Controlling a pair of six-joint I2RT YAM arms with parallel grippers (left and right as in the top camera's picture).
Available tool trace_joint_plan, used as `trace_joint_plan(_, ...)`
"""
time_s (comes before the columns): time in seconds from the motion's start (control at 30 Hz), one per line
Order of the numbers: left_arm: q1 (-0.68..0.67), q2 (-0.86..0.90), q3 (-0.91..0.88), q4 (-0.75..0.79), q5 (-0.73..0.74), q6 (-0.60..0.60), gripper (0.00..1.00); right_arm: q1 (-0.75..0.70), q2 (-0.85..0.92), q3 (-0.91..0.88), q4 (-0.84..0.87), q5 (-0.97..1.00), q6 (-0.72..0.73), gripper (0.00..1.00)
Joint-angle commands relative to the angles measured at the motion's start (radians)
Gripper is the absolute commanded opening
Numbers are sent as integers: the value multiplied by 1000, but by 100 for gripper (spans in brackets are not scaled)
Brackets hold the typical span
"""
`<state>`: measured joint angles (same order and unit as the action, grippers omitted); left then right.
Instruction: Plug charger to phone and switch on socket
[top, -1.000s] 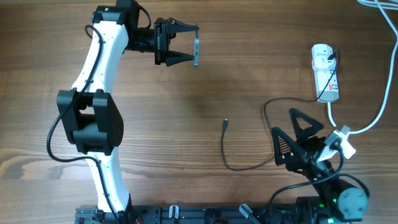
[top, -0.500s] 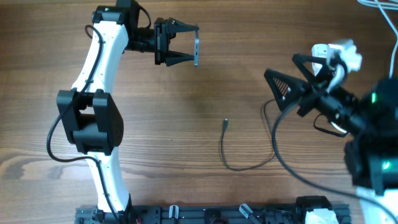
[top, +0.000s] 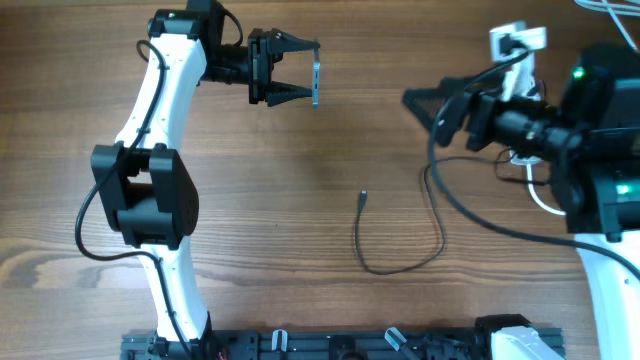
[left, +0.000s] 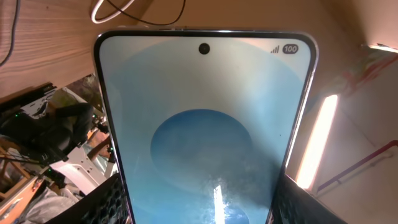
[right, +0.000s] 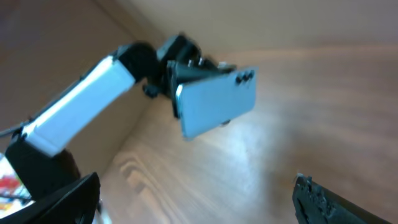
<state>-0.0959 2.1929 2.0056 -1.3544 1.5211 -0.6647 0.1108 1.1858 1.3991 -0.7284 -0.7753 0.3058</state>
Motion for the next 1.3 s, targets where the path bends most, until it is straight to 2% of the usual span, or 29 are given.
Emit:
trace_joint_plan(0.0, 8, -33, 5, -1, 56, -2, 56, 174, 10, 32, -74, 354, 7, 99)
trace_joint_plan(0.13, 8, -33, 5, -1, 56, -2, 56, 359, 112, 155, -246, 668, 43, 99)
trace_joint_plan(0.23, 8, -33, 5, -1, 56, -2, 56, 415, 304, 440, -488, 754, 79, 99)
trace_joint_plan(0.3, 8, -33, 5, -1, 56, -2, 56, 434, 375, 551, -543, 759, 105, 100)
trace_joint_plan(0.43, 8, -33, 5, -1, 56, -2, 54, 473, 415, 608, -436, 571, 76, 100)
trace_joint_plan(0.53, 8, -33, 5, -1, 56, -2, 54, 473, 422, 608, -353, 539, 201, 100)
trace_joint_plan(0.67, 8, -33, 5, -1, 56, -2, 54, 504, 467, 608, -359, 532, 171, 99)
trace_joint_plan(0.87, 8, -33, 5, -1, 56, -2, 55, 588, 546, 608, -375, 752, 203, 99)
trace_joint_plan(0.97, 8, -33, 5, 0, 55, -2, 55, 591, 553, 608, -376, 893, 272, 100)
trace_joint_plan(1.27, 8, -33, 5, 0, 26, -2, 54, 603, 609, 608, -345, 1001, 272, 99)
